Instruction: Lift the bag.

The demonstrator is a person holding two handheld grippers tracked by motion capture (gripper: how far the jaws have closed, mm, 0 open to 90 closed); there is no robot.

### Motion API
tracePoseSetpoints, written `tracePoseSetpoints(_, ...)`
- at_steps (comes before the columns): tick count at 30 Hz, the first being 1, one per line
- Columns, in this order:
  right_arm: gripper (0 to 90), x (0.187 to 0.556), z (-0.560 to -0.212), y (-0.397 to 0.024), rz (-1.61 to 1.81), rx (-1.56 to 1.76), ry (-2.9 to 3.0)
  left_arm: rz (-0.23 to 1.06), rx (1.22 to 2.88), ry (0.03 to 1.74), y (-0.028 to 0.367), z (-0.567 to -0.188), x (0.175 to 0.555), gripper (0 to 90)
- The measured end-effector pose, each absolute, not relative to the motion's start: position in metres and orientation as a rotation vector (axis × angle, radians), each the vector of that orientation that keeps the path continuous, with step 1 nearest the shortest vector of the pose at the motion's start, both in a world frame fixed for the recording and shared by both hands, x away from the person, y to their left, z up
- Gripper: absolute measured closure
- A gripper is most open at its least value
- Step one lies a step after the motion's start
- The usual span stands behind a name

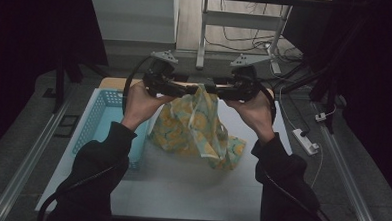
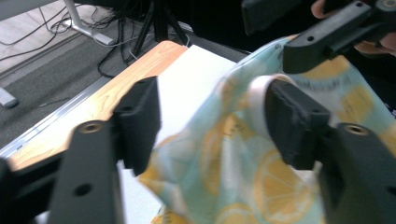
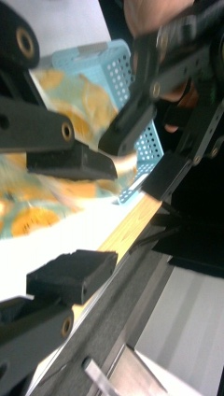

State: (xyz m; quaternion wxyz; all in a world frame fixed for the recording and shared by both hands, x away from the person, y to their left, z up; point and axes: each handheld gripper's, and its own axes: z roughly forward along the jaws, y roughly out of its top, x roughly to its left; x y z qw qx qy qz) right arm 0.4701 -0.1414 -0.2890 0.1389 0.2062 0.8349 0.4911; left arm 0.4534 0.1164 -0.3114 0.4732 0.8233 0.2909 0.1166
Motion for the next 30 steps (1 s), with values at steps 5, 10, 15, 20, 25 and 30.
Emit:
tracePoseSetpoints(5,42.6,0.468,-0.295,-0.144,1.43,0.608,2.419,0.272,2.047,0.713,0.118,-0.319,0.447,21.8)
tracePoseSetpoints(10,38.7,0.465,-0.298,-0.151,1.462,0.623,2.425,0.253,2.065,0.736,0.126,-0.326,0.445,13.7)
tracePoseSetpoints(15,36.0,0.463,-0.304,-0.157,1.462,0.642,2.429,0.212,2.058,0.764,0.137,-0.336,0.444,9.5)
tracePoseSetpoints(20,34.8,0.46,-0.312,-0.165,1.464,0.659,2.435,0.189,2.054,0.77,0.147,-0.345,0.439,5.5)
tracePoseSetpoints(25,34.3,0.46,-0.322,-0.173,1.459,0.682,2.439,0.169,2.046,0.775,0.159,-0.351,0.431,3.6)
tracePoseSetpoints(30,34.0,0.457,-0.33,-0.181,1.466,0.695,2.438,0.167,2.043,0.788,0.169,-0.359,0.423,3.2)
